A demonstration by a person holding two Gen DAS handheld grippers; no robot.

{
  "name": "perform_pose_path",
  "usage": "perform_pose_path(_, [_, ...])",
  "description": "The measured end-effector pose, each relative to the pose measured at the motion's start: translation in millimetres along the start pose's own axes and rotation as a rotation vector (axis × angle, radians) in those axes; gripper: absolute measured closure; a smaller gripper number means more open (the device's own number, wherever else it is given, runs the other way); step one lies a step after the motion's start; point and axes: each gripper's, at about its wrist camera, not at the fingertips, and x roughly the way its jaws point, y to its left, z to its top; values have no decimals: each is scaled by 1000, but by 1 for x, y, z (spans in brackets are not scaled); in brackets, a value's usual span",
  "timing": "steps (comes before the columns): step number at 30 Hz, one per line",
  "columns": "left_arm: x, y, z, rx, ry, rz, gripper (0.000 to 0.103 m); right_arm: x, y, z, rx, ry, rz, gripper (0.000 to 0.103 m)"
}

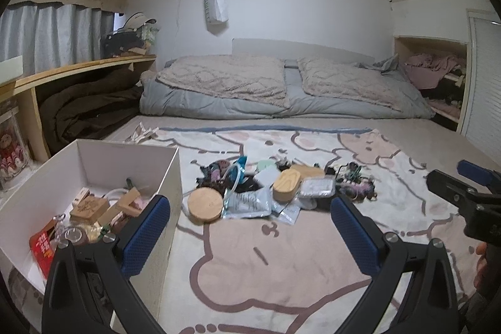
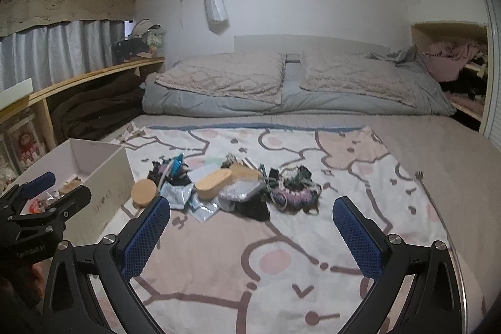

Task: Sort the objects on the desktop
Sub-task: 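Move both grippers toward the pile of clutter on the blanket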

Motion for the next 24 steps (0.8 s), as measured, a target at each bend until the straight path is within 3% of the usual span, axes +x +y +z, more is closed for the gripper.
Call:
perform_pose_path(9, [6,-7,38,15,-1,-59,0,15,-2,36,-34,8,33,0])
perform_pose_path(14, [23,-13,56,34,11,-50,0,29,-14,56,-9,7,41,0])
perform_pose_path(19, [46,-22,66,34,45,-72,0,49,-32,63,40,-1,0,0])
perform_pose_path(24, [71,-31,72,29,59,-63,0,81,-44,62,56,44,-29,0])
